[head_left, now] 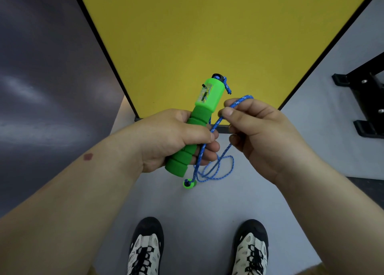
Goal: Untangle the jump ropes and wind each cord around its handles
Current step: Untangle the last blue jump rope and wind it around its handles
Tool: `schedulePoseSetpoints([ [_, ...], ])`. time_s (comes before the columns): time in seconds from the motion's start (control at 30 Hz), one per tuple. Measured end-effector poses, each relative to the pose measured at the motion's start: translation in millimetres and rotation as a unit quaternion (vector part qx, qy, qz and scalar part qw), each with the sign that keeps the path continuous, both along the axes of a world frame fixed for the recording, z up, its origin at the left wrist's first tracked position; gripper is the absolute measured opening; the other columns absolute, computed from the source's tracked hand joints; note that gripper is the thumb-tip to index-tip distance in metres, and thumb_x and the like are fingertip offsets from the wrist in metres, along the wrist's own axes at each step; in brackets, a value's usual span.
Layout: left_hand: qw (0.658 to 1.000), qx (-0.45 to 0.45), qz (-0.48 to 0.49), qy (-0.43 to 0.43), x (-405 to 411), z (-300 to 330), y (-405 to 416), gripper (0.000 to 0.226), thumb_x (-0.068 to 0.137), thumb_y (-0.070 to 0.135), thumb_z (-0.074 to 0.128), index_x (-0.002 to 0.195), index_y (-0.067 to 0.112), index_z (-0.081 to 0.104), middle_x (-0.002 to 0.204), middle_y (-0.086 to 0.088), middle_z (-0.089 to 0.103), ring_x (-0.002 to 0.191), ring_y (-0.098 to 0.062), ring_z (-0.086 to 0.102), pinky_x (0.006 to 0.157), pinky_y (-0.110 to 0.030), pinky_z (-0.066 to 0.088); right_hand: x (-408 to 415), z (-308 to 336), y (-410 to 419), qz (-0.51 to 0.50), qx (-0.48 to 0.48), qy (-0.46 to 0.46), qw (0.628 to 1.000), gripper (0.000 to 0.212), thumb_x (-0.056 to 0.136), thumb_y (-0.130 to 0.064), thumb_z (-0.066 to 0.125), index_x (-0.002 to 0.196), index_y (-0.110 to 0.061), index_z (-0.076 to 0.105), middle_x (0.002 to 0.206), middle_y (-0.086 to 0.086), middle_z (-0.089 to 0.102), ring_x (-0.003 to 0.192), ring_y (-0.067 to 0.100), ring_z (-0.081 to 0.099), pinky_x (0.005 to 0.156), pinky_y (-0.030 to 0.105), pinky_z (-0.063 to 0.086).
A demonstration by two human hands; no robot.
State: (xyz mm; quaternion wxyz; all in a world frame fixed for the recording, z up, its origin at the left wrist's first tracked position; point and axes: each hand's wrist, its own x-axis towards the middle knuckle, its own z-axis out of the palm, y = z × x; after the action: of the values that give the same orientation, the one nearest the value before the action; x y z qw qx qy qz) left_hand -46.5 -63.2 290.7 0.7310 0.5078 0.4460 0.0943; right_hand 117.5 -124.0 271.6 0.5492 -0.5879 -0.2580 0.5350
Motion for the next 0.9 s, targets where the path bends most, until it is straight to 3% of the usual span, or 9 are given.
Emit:
schedulePoseSetpoints([
  [0.2, 1.0, 0.005, -0.005, -0.002, -0.8, 0.9, 0.1, 0.005, 0.093, 0.004, 0.063, 0.098, 0.002, 0.064, 0.08, -0.011, 0.071, 0.072, -0.023, 0.071, 0.072, -0.034, 0.061, 2.2, -0.2, 1.3, -0.064, 0.015, 0.004, 0.998, 0.006, 0.088, -0.015, 0.074, 0.093, -0.019, 0.074, 0.091, 0.006, 0.066, 0.061, 0.009, 0.052, 0.06, 0.025, 0.044],
  [0.43, 1.0, 0.008, -0.009, -0.006, -0.8, 1.0, -0.2, 0.006, 0.093, 0.003, 0.062, 0.098, 0.004, 0.065, 0.081, -0.012, 0.07, 0.074, -0.024, 0.07, 0.077, -0.036, 0.061, -2.7, -0.5, -2.4, 0.068, -0.012, -0.002, 0.998, 0.007, 0.088, -0.012, 0.072, 0.087, -0.019, 0.074, 0.079, 0.001, 0.068, 0.06, 0.007, 0.053, 0.059, 0.024, 0.043],
  [0.57, 1.0, 0.008, -0.007, 0.0, -1.2, 1.5, -0.2, 0.004, 0.094, 0.004, 0.062, 0.097, 0.004, 0.064, 0.08, -0.011, 0.071, 0.074, -0.023, 0.071, 0.075, -0.035, 0.062, -1.1, 0.0, -0.5, 0.001, 0.006, -0.004, 1.0, 0.007, 0.087, -0.014, 0.073, 0.086, -0.02, 0.075, 0.091, 0.005, 0.069, 0.06, 0.007, 0.054, 0.06, 0.025, 0.043],
  [0.73, 1.0, 0.005, -0.017, -0.006, -0.9, 2.3, -1.1, 0.003, 0.094, 0.004, 0.062, 0.097, 0.003, 0.063, 0.079, -0.011, 0.07, 0.072, -0.024, 0.069, 0.073, -0.034, 0.062, 4.3, 0.3, 2.3, -0.061, 0.016, 0.004, 0.998, 0.004, 0.088, -0.015, 0.073, 0.09, -0.018, 0.075, 0.088, 0.004, 0.066, 0.061, 0.009, 0.052, 0.061, 0.026, 0.045],
  [0.9, 1.0, 0.009, -0.009, -0.003, -0.7, 2.3, -0.6, 0.004, 0.094, 0.003, 0.061, 0.096, 0.003, 0.065, 0.078, -0.01, 0.071, 0.072, -0.023, 0.071, 0.072, -0.033, 0.062, 0.8, 1.3, -1.1, 0.031, -0.015, 0.018, 0.999, 0.005, 0.088, -0.016, 0.072, 0.085, -0.019, 0.073, 0.083, 0.001, 0.067, 0.06, 0.008, 0.051, 0.059, 0.024, 0.043],
])
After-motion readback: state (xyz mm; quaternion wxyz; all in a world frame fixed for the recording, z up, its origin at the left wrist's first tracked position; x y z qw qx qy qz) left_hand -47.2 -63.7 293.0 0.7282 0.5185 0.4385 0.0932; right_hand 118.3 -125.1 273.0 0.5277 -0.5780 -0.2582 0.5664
